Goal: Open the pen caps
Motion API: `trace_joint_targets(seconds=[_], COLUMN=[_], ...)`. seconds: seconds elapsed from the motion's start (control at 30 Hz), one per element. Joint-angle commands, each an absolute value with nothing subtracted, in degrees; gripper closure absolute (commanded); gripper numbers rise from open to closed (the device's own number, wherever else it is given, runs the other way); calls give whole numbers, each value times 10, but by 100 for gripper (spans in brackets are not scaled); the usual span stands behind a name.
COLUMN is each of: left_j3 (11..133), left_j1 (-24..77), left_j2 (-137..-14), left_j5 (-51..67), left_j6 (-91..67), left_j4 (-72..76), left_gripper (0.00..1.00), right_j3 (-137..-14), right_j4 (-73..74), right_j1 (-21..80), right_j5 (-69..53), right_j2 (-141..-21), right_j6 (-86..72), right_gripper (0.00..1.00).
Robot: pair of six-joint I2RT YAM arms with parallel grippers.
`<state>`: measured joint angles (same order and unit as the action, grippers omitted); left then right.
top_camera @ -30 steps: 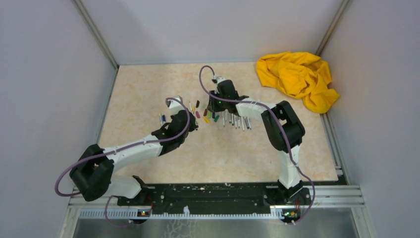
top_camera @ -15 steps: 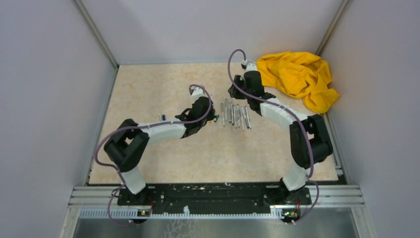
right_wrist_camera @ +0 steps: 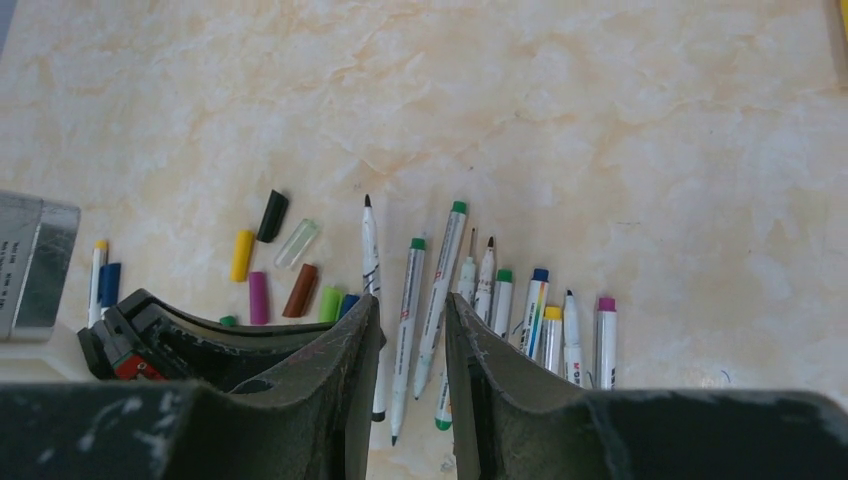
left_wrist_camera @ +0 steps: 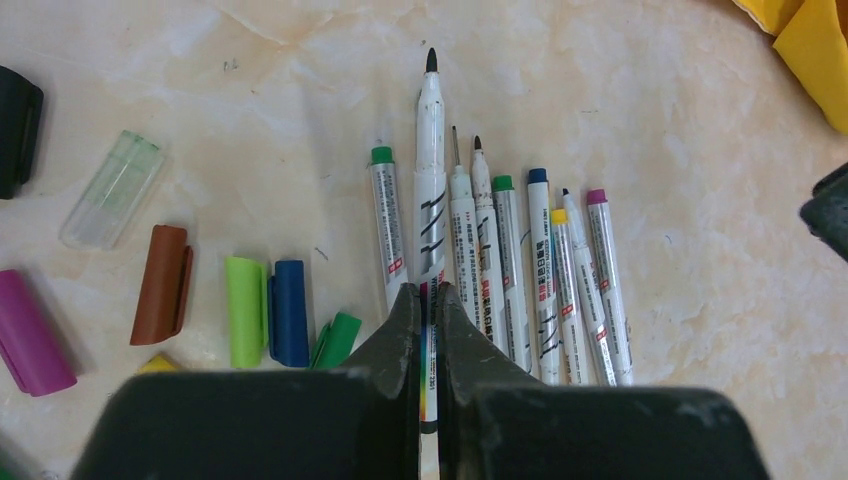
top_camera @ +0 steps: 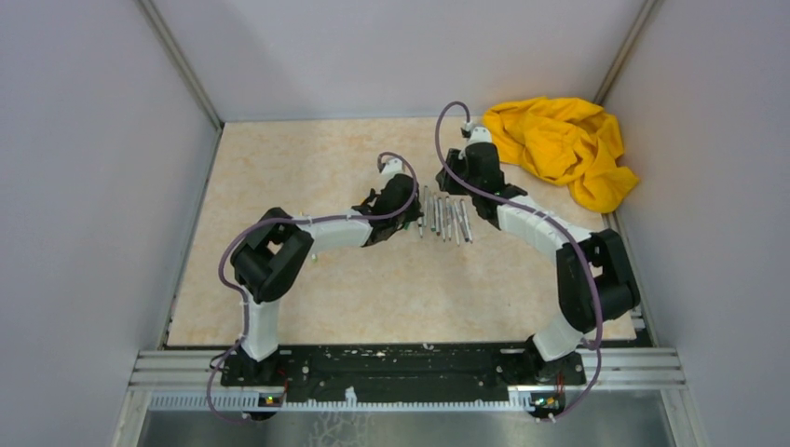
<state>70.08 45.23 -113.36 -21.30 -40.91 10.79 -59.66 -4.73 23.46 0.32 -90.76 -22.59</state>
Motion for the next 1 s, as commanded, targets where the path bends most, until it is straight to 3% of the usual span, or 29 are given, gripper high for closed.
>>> trace_joint_targets(seconds=[0.0,0.23,0.63,0.77,0.97], left_j3=[719,707,705,704,667], left_j1=[450,451,450,450,447], left_j2=[-1148,-1147,-1149,-1140,-1034], left_j5=[-208,-226,-234,-238,-356], left_j6=[-405,-409,-413,-417,-407], left_j4=[94,82,77,77,49], left_gripper=[94,88,67,65,53], right_j3=[-590,-585,-583,-584,-597], right_j4=[-68,-72,-73,-72,-54], right_j1=[232,232,232,232,232], right_j5=[9,2,2,2,2], right_j2=[-869,-868,-869,-867,-858], right_j6=[-225,-227,-227,-222,-210], right_gripper=[70,70,70,70,70])
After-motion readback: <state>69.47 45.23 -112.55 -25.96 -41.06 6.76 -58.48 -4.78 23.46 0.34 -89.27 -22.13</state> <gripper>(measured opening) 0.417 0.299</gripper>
